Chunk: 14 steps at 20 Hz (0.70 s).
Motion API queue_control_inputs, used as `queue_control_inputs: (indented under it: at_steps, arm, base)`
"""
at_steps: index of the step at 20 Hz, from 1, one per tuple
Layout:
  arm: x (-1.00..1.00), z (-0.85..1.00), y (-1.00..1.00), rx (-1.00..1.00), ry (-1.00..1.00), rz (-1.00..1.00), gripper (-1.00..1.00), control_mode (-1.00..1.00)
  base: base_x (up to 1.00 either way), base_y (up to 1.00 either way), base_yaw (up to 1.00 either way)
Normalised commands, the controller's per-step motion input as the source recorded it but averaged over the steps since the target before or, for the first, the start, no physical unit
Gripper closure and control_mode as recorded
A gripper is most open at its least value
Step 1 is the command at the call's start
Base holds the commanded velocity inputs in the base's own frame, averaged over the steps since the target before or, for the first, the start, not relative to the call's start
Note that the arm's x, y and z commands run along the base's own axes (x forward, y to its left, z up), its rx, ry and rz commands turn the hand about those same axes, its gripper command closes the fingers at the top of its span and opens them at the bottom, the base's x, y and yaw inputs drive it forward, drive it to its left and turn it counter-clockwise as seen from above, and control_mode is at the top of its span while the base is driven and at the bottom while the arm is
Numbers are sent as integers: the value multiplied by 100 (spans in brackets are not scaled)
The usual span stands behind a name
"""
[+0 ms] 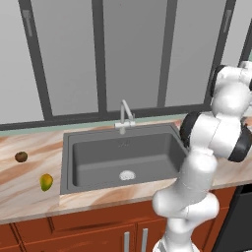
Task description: There is a mixed pile of frozen fruits and vegetables on the counter. Locate all the frozen vegetables and place the items in a bowl on the counter. Take all the frozen fruits and defrost them in a running sink.
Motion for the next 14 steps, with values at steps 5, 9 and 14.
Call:
queue_control_inputs:
  at_steps: [5,9,14]
  arm:
    - [-99,18,100,-9,-3,0,-100,-100]
    - [-90,21,100,-7,-7,0,-100,-100]
    - [-75,38,100,-1,-13,0,-100,-100]
  base:
    - [0,0,0]
    - [0,0,0]
    - [0,0,0]
